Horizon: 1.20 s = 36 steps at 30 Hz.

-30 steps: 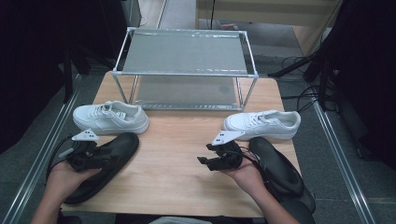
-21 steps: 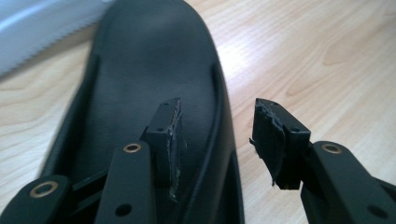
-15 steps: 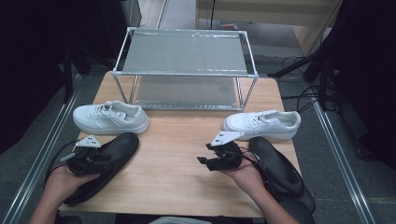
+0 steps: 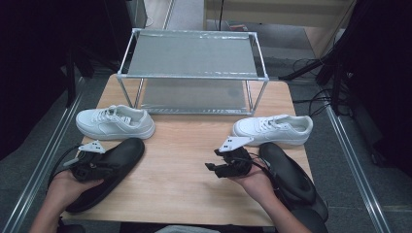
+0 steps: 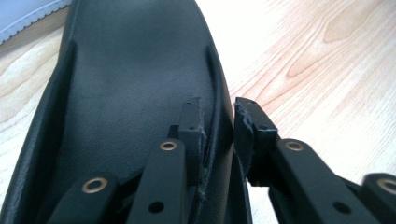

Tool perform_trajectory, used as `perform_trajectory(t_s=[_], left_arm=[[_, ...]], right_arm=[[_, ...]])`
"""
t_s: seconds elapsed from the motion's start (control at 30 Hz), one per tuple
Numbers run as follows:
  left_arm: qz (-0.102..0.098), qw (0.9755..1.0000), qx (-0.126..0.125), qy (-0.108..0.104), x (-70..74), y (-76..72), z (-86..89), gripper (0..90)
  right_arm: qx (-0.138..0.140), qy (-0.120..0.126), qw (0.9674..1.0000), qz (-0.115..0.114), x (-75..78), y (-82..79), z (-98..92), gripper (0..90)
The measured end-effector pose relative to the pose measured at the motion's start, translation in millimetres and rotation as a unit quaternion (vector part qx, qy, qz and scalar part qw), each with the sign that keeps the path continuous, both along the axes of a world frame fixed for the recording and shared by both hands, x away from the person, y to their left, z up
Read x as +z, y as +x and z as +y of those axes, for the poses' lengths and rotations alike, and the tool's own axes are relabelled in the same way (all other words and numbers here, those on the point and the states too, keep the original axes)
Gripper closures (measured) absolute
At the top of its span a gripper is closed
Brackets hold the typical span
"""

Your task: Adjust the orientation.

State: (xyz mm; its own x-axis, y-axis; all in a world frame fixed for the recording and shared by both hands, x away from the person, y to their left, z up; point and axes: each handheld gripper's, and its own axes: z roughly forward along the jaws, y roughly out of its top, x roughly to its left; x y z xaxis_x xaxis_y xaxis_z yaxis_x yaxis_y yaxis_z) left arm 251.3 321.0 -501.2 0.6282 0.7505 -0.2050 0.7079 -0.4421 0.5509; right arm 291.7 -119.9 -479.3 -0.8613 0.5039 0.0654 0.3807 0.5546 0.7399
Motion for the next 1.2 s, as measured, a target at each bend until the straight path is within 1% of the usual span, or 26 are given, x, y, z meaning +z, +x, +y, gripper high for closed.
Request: perform_trajectory(t_s=[0.07, 0.17, 0.2, 0.3, 0.37, 0.43, 0.5, 0.53, 0.6, 0.67, 0.7, 0.87, 1.0, 1.1, 1.2], left_arm=[[-0.002, 1.0, -0.004, 0.003, 1.1, -0.2, -1.4, 75.9], [0.005, 0.9999, -0.007, -0.006, 2.3, 0.1, -2.8, 79.9], [0.005, 0.9999, -0.01, -0.002, 2.9, 0.1, -3.6, 80.7], [0.006, 0.9999, -0.014, 0.003, 4.6, -0.4, -6.7, 81.8], [0.008, 0.9998, -0.016, 0.0, 5.6, -0.8, -7.1, 81.9], [0.006, 0.9999, -0.013, -0.002, 7.2, -1.2, -6.9, 81.8], [0.005, 0.9999, -0.006, -0.01, 9.8, -1.6, -6.8, 81.8], [0.007, 0.9998, -0.005, -0.017, 12.0, -1.2, -6.0, 82.2], [0.004, 0.9994, -0.001, -0.034, 17.4, -1.9, -5.8, 82.9], [0.001, 0.9989, -0.004, -0.047, 23.2, -2.8, -6.7, 83.3], [-0.003, 0.9988, -0.005, -0.049, 25.8, -3.4, -8.0, 83.4], [-0.01, 0.9993, -0.02, -0.031, 34.8, -2.8, -19.6, 83.6], [-0.011, 0.9987, -0.034, -0.036, 39.7, 1.2, -29.7, 83.5], [-0.007, 0.9979, -0.046, -0.046, 41.7, 4.3, -40.4, 83.4], [-0.003, 0.9974, -0.063, -0.036, 43.5, 7.6, -56.5, 83.3]], right_arm=[[-0.001, 0.0, 1.0, 0.001, 0.1, -0.1, -0.2, 42.3], [0.0, -0.002, 1.0, -0.001, 0.0, 0.2, -0.5, 41.6], [0.001, -0.004, 1.0, -0.001, -0.2, 0.2, -0.5, 41.5], [0.004, -0.006, 1.0, -0.003, -0.5, 0.2, -0.3, 41.3], [0.004, -0.005, 1.0, -0.003, -0.4, 0.0, -0.2, 41.3], [0.004, -0.005, 1.0, -0.002, -0.4, 0.1, -0.2, 41.3], [0.003, -0.006, 1.0, -0.001, -0.3, 0.0, -0.3, 41.3], [0.002, -0.005, 1.0, -0.001, -0.3, 0.0, -0.4, 41.3], [0.002, -0.005, 1.0, -0.002, -0.3, 0.2, -0.6, 41.2], [0.001, -0.005, 1.0, -0.002, -0.3, 0.1, -0.8, 41.3], [0.001, -0.005, 1.0, -0.002, -0.4, 0.1, -0.9, 41.2], [0.001, -0.004, 1.0, -0.002, -0.5, -0.1, -1.2, 41.1], [0.001, -0.004, 1.0, -0.001, -1.0, 0.5, -1.5, 40.8], [-0.003, -0.004, 1.0, 0.0, -1.7, 2.2, -2.4, 40.5], [-0.011, 0.0, 0.9999, -0.003, -1.7, 4.3, -4.9, 40.7]])
